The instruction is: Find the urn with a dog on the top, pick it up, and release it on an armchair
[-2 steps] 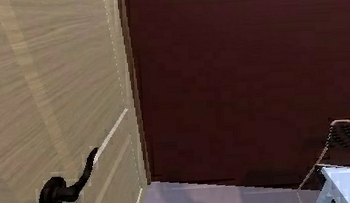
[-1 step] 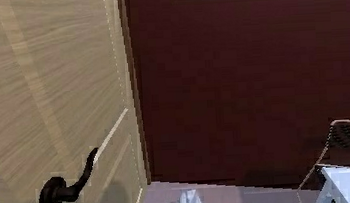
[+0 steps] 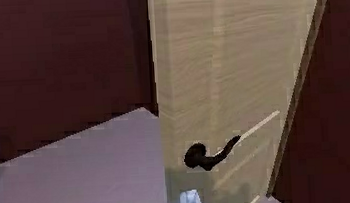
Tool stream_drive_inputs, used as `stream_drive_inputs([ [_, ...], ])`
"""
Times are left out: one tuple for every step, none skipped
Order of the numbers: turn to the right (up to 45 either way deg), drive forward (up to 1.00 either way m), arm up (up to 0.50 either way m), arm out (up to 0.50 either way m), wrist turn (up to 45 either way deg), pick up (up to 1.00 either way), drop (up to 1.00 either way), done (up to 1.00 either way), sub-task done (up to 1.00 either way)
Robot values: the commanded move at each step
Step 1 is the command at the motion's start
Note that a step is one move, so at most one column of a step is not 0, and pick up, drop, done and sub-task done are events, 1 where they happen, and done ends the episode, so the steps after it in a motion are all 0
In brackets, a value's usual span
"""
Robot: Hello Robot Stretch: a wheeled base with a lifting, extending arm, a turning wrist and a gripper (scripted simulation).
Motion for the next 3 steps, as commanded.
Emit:
stream_drive_inputs([
  [-36.0,0.0,0.0,0.0,0.0,0.0,0.0,0.0,0.0],
  [0.0,0.9,0.0,0.0,0.0,0.0,0.0,0.0,0.0],
  [45.0,0.0,0.0,0.0,0.0,0.0,0.0,0.0,0.0],
])
